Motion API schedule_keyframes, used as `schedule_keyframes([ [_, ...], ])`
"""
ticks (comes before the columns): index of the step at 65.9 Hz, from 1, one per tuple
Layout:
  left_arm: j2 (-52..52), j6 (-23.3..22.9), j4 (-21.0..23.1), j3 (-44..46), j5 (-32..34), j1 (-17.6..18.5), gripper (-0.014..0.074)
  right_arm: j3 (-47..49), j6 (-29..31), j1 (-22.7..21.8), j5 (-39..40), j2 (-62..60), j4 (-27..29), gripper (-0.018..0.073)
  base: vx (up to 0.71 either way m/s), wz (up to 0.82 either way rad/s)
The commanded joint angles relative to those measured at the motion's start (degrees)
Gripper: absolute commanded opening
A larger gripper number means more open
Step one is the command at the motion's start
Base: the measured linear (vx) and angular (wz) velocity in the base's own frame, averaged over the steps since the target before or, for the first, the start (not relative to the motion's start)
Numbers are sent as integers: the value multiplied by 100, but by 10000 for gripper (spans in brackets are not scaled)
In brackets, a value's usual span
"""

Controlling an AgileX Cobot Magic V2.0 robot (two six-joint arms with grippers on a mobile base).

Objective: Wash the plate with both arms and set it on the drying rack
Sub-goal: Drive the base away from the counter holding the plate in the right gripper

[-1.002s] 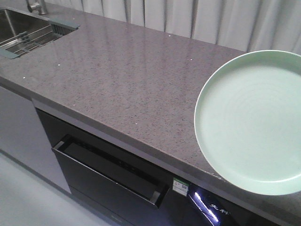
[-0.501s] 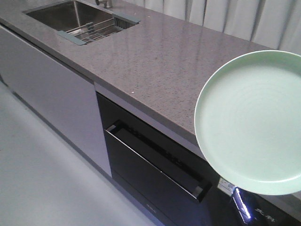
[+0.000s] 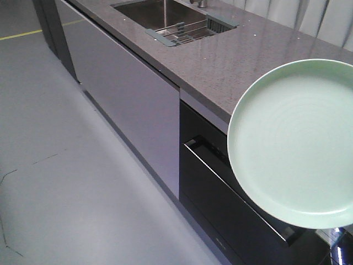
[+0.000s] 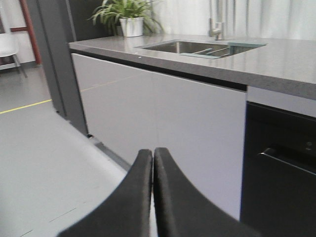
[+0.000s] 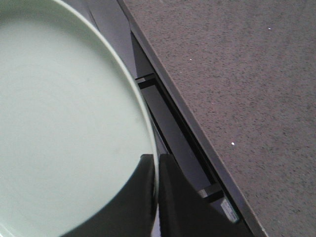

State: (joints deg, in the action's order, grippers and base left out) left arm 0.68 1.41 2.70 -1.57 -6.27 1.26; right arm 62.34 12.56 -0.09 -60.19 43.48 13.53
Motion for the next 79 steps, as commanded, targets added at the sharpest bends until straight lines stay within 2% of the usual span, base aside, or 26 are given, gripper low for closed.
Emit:
schedule_keyframes([
  [1, -26, -20, 46, -144, 437, 46, -6, 134, -5, -35, 381, -21, 71, -3, -3, 38],
  [79, -26, -20, 46, -144, 437, 46, -6, 134, -5, -35, 381, -21, 71, -3, 5, 40],
])
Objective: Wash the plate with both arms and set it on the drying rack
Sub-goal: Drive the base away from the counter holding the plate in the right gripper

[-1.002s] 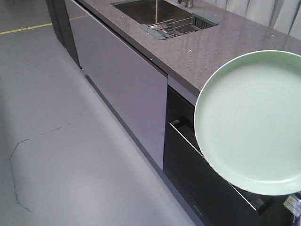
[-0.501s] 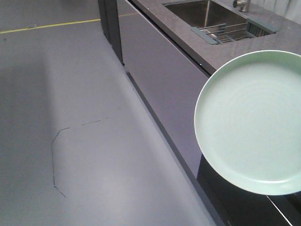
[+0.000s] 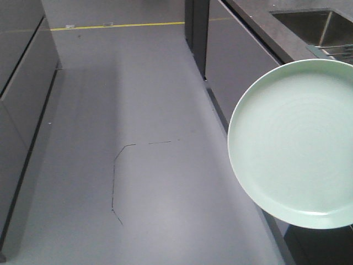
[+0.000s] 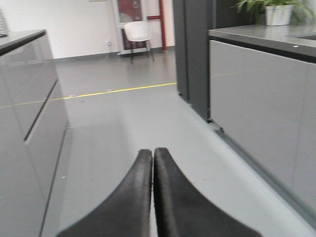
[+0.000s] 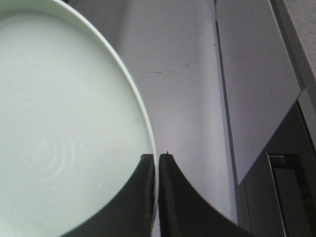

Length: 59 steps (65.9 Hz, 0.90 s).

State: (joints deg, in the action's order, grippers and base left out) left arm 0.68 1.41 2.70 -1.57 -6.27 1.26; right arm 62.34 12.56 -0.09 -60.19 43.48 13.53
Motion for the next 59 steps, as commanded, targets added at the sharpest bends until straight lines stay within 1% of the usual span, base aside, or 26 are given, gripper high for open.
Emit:
schedule_keyframes([
  [1, -26, -20, 46, -144, 437, 46, -6, 134, -5, -35, 381, -21, 71, -3, 12, 47],
  [29, -26, -20, 46, -144, 437, 46, -6, 134, -5, -35, 381, -21, 71, -3, 12, 42],
  [59, -26, -20, 46, -144, 437, 46, -6, 134, -5, -35, 381, -21, 71, -3, 13, 20],
])
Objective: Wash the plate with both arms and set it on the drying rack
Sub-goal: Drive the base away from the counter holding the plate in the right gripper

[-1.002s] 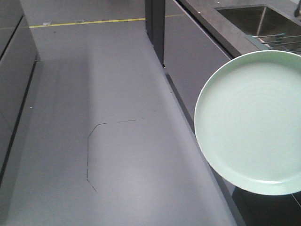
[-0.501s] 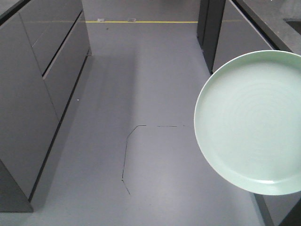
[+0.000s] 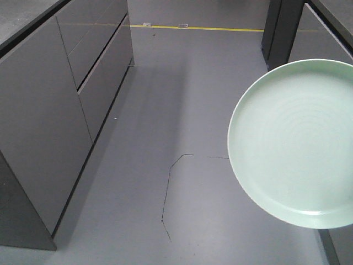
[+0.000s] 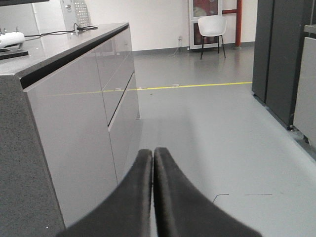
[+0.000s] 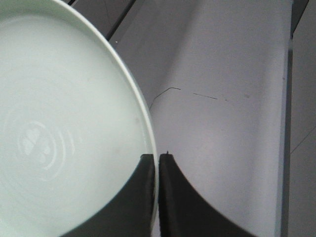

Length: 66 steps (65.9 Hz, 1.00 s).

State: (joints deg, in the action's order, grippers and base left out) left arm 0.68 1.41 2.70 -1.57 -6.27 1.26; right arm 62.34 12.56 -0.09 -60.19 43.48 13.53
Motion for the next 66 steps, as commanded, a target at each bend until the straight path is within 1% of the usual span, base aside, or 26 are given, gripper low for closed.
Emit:
schedule_keyframes([
  [1, -26, -20, 46, -144, 437, 46, -6, 134, -5, -35, 381, -21, 71, -3, 15, 13],
  [34, -26, -20, 46, -144, 437, 46, -6, 134, -5, -35, 381, -21, 71, -3, 18, 7],
  [66, -26, -20, 46, -144, 437, 46, -6, 134, -5, -35, 381, -21, 71, -3, 21, -1],
])
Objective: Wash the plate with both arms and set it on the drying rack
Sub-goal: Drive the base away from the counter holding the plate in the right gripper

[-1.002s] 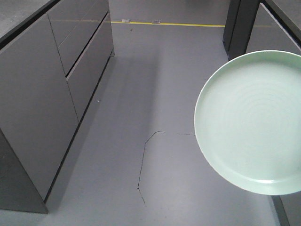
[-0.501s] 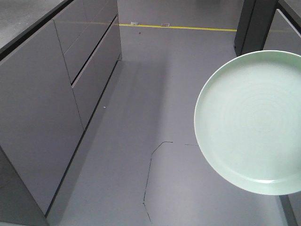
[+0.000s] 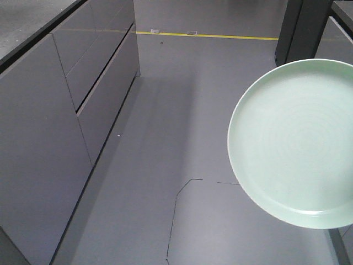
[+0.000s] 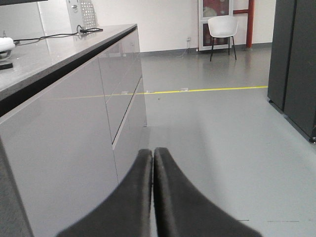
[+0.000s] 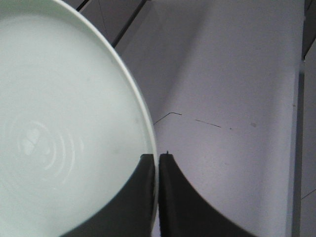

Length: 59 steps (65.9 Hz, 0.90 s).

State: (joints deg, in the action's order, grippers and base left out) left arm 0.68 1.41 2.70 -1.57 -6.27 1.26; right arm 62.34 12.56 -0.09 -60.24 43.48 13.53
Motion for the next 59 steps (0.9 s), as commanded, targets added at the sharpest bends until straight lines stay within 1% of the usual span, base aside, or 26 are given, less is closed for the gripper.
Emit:
schedule_keyframes([
  [1, -26, -20, 46, -144, 437, 46, -6, 134, -5, -35, 386, -21, 71, -3, 22, -3],
  [59, -26, -20, 46, -144, 437, 46, -6, 134, -5, -35, 386, -21, 71, -3, 24, 1],
])
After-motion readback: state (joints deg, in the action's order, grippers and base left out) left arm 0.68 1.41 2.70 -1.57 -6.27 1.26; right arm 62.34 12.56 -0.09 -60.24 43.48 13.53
